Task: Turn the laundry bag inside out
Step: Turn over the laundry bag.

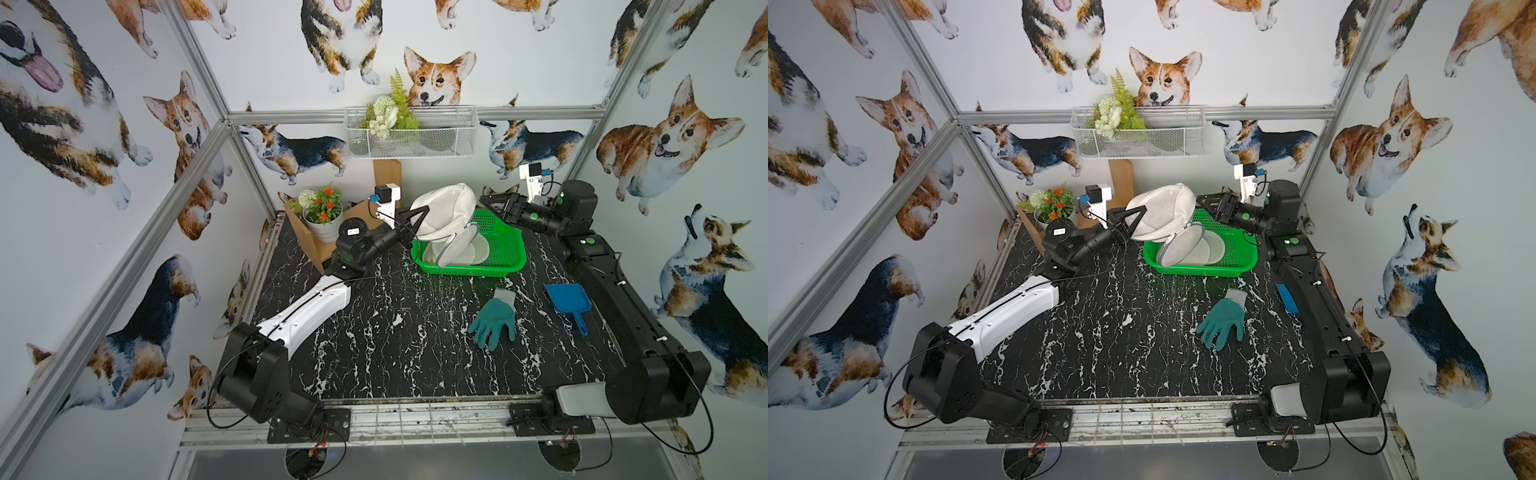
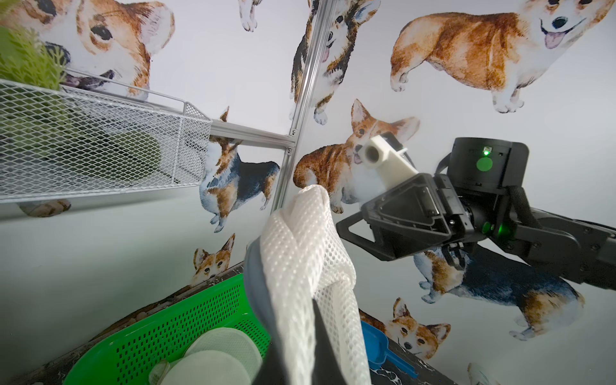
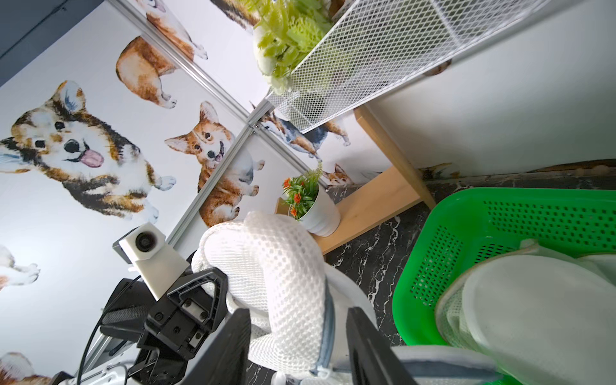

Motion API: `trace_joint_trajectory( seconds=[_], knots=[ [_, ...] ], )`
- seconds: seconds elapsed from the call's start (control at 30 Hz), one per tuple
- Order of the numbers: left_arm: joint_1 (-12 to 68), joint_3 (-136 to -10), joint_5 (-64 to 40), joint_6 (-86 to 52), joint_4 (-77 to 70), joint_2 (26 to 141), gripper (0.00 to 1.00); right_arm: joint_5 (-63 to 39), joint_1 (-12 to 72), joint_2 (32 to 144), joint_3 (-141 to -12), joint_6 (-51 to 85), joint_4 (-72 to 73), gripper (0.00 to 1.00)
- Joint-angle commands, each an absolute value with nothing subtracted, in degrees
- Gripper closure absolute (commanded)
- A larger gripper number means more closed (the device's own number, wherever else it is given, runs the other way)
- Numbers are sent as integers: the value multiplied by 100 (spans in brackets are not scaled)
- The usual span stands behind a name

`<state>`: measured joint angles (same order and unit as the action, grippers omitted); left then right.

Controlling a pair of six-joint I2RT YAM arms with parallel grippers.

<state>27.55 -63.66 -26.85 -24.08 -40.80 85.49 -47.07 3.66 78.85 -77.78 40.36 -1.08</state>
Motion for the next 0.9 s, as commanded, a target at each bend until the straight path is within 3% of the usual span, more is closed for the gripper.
trace_joint_trajectory(
  seconds=[0.0, 0.1, 0.33, 0.43, 0.57, 0.87],
  knots=[
    [2760, -6425, -2687, -2443, -4204, 8569, 100, -4914, 451, 8034, -7905, 4015, 69, 51],
    [2777, -6433, -2698, -2444, -4216, 8580, 100, -4883, 501, 8119, -7910, 4008, 141, 56],
    [2797, -6460, -2699, -2460, -4219, 8596, 100, -4845, 525, 8200, -7862, 3909, 130, 54],
    [2804, -6460, -2715, -2479, -4228, 8604, 100, -4869, 528, 8226, -7841, 3946, 240, 67],
    [2812, -6449, -2715, -2498, -4241, 8596, 100, -4712, 487, 8216, -7806, 4051, 386, 98],
    [2821, -6363, -3043, -2814, -5207, 8592, 100, -4454, -6, 8026, -7113, 4060, -7, 100]
  ],
)
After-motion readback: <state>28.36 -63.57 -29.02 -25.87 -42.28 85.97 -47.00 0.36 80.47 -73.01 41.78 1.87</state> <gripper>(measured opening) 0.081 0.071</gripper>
